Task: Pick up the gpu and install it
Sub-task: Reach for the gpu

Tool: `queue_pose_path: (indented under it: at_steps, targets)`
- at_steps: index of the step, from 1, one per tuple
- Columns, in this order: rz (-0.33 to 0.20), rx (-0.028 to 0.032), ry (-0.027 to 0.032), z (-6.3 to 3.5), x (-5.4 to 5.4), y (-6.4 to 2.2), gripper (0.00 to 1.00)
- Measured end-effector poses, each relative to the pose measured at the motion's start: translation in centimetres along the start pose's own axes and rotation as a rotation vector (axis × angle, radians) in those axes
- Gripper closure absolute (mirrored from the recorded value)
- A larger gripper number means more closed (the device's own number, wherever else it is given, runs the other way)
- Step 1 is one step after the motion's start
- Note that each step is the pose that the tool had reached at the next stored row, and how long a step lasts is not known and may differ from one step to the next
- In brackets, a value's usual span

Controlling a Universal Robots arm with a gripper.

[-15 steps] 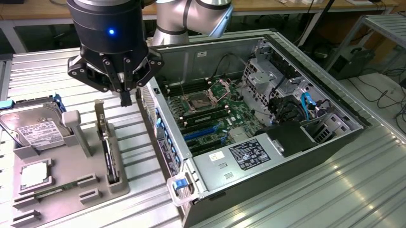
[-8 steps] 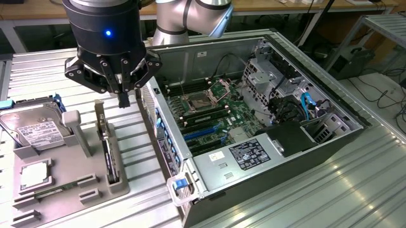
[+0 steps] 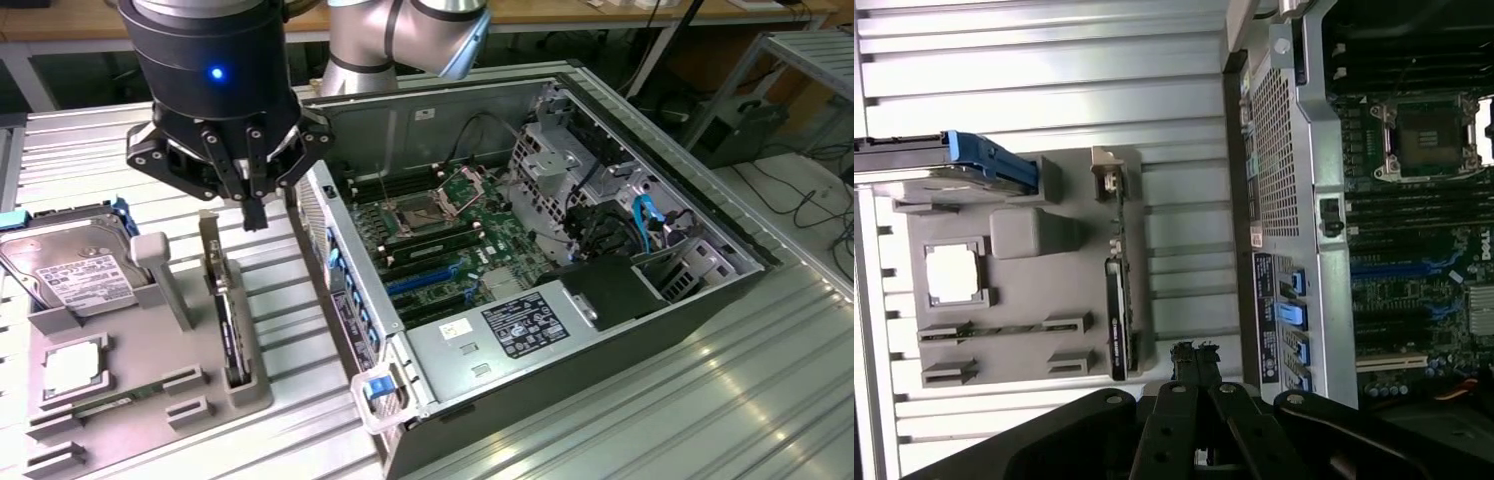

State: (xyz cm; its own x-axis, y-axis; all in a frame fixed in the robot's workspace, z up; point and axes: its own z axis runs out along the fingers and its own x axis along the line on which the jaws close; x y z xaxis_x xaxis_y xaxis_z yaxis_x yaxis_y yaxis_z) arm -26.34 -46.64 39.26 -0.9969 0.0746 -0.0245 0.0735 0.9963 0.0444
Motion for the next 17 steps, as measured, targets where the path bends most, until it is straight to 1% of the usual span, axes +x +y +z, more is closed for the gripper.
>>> queue_pose_path:
  at_steps: [17]
  targets:
    - [-0.001, 0.0000, 0.0000, -0.04, 1.1, -0.53, 0.89]
